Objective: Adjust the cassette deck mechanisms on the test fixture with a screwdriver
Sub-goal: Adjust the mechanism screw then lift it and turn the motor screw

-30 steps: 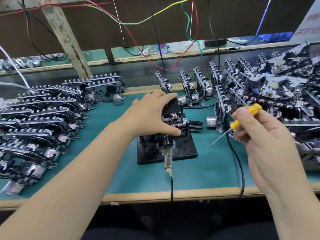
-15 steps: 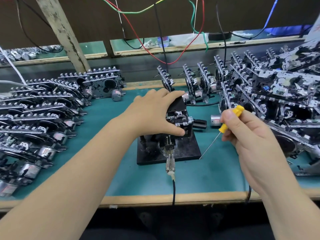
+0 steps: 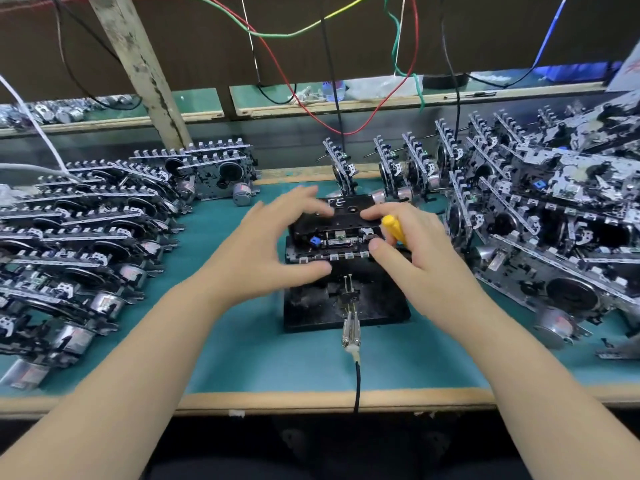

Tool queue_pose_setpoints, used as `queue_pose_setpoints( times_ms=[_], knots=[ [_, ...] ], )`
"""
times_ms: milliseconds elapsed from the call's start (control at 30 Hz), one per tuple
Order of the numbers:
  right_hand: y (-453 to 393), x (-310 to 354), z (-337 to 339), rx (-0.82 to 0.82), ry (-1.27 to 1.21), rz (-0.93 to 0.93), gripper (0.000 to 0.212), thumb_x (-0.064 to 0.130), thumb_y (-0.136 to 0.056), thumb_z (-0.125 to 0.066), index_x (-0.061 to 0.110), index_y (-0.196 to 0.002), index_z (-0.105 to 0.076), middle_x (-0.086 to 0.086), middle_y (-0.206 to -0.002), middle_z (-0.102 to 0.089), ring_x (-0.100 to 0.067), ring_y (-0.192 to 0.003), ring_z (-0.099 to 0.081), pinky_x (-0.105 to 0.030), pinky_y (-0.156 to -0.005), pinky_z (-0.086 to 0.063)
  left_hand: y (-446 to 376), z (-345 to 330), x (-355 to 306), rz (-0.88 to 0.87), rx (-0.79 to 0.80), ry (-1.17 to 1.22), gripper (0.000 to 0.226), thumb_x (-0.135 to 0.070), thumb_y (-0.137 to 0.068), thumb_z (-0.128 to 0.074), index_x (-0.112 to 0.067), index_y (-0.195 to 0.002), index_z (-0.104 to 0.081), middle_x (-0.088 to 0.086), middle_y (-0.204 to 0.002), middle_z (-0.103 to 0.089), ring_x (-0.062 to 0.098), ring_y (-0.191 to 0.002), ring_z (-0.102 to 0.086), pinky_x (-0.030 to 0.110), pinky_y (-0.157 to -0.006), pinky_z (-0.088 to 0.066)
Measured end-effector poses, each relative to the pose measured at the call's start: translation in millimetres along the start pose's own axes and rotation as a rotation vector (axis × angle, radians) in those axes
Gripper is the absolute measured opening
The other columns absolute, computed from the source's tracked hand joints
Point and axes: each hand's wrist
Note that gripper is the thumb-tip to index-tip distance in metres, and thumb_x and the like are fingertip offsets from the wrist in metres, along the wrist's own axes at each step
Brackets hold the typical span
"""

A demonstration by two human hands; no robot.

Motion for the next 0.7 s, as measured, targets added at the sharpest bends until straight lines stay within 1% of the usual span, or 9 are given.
queue_pose_setpoints(
  times_ms=[100, 233, 300, 367, 433, 500, 533, 600, 700],
  knots=[
    [0, -4, -2, -0.013, -0.051, 0.020, 0.027, 0.021, -0.099, -0.055, 0.033, -0.123, -0.056, 0.022, -0.088, -0.046, -0.009, -0.100, -0.046, -0.033, -0.089, -0.037, 21, -10, 9, -0.037, -0.021, -0.097, 0.074, -0.064, -0.073, -0.067, -0.054, -0.140, -0.039, -0.014, -0.167, -0.016, -0.001, -0.152, -0.014, 0.053, -0.125, -0.008],
    [3, -7, -5, -0.032, -0.127, 0.022, 0.034, 0.010, -0.098, -0.057, 0.029, -0.126, -0.058, 0.021, -0.085, -0.044, -0.003, -0.083, -0.048, -0.016, -0.077, -0.036, 22, -25, 0, -0.013, -0.063, -0.202, 0.094, -0.078, -0.063, -0.060, -0.048, -0.149, -0.034, -0.005, -0.169, -0.006, 0.008, -0.155, 0.001, 0.053, -0.124, -0.013],
    [4, -8, -6, -0.029, -0.143, 0.019, 0.037, 0.009, -0.098, -0.058, 0.030, -0.128, -0.057, 0.023, -0.084, -0.043, -0.004, -0.082, -0.048, -0.017, -0.078, -0.038, 22, -35, -8, 0.036, -0.108, -0.154, 0.093, -0.076, -0.059, -0.062, -0.047, -0.144, -0.038, -0.005, -0.169, -0.005, 0.013, -0.156, 0.000, 0.055, -0.122, -0.020],
    [5, -8, -6, -0.020, -0.151, 0.014, 0.040, 0.009, -0.096, -0.060, 0.032, -0.128, -0.056, 0.025, -0.086, -0.043, -0.004, -0.085, -0.050, -0.023, -0.084, -0.044, 22, -46, -11, 0.077, -0.177, -0.021, 0.085, -0.064, -0.061, -0.075, -0.045, -0.138, -0.044, -0.011, -0.168, -0.005, 0.015, -0.156, -0.004, 0.055, -0.119, -0.028],
    [6, -6, -6, -0.011, -0.150, 0.010, 0.043, 0.009, -0.094, -0.062, 0.033, -0.129, -0.056, 0.033, -0.090, -0.045, -0.001, -0.088, -0.052, -0.028, -0.091, -0.047, 22, -58, -11, 0.085, -0.261, 0.103, 0.075, -0.042, -0.066, -0.088, -0.046, -0.130, -0.049, -0.017, -0.167, -0.005, 0.008, -0.154, -0.009, 0.041, -0.119, -0.031],
    [7, -4, -6, -0.008, -0.139, 0.012, 0.047, 0.008, -0.091, -0.064, 0.031, -0.130, -0.055, 0.039, -0.093, -0.045, 0.003, -0.090, -0.052, -0.031, -0.097, -0.049, 19, -67, -9, 0.097, -0.331, 0.175, 0.071, -0.025, -0.067, -0.090, -0.048, -0.122, -0.052, -0.016, -0.167, -0.006, -0.014, -0.145, -0.013, 0.009, -0.110, -0.026],
    [8, -3, -6, -0.005, -0.135, 0.009, 0.048, 0.008, -0.089, -0.066, 0.031, -0.131, -0.055, 0.040, -0.093, -0.045, 0.003, -0.092, -0.053, -0.032, -0.098, -0.049, 18, -70, -9, 0.102, -0.349, 0.200, 0.070, -0.020, -0.067, -0.089, -0.049, -0.120, -0.053, -0.015, -0.167, -0.008, -0.021, -0.139, -0.016, -0.001, -0.101, -0.023],
    [8, -1, -5, 0.003, -0.133, -0.001, 0.050, 0.008, -0.088, -0.068, 0.031, -0.131, -0.054, 0.040, -0.094, -0.045, 0.004, -0.093, -0.053, -0.029, -0.098, -0.048, 16, -72, -8, 0.094, -0.375, 0.214, 0.070, -0.017, -0.065, -0.089, -0.050, -0.117, -0.054, -0.015, -0.166, -0.013, -0.020, -0.138, -0.022, -0.005, -0.096, -0.023],
    [7, 2, -3, -0.014, -0.115, 0.010, 0.053, 0.004, -0.086, -0.070, 0.029, -0.130, -0.055, 0.043, -0.095, -0.046, 0.009, -0.093, -0.052, -0.010, -0.088, -0.039, 15, -72, -8, 0.049, -0.401, 0.236, 0.070, -0.016, -0.064, -0.090, -0.050, -0.113, -0.055, -0.015, -0.165, -0.016, -0.014, -0.142, -0.024, -0.001, -0.101, -0.024]
  ],
)
Point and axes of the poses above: each hand's wrist, its own y-axis away from the middle knuckle, its own z-axis out of the back of the hand, x = y × z
